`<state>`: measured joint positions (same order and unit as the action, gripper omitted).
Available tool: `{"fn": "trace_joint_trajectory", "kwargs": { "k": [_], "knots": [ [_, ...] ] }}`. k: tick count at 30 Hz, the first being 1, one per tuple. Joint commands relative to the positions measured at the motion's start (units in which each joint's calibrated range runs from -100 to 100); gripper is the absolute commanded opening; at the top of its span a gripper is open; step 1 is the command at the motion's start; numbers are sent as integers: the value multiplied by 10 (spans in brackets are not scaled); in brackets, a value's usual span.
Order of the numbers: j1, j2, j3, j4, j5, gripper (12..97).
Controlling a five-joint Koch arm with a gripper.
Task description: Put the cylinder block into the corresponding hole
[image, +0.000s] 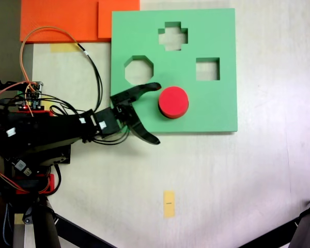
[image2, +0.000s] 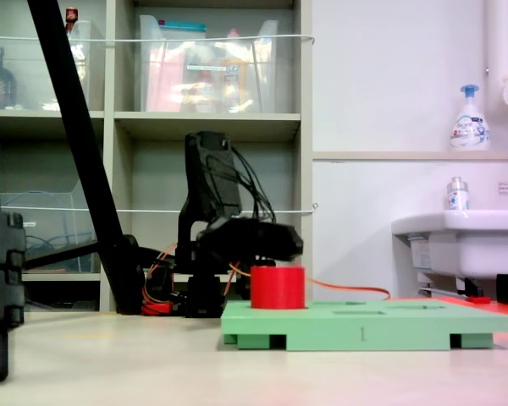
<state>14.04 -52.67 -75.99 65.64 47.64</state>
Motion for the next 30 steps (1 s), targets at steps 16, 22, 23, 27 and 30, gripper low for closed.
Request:
{"fn": "trace_joint_trajectory", "kwargs": {
  "k": [16,22,23,27,30],
  "knots": [
    [-84,-473,3,-239,-403,487],
    [-110,-473,-53,-251,-519,502],
    [-110,-473,-80,-247,-534,502],
    [-122,-473,-158,-245,-535,499],
    [-127,-438,-222,-243,-529,501]
  ]
}}
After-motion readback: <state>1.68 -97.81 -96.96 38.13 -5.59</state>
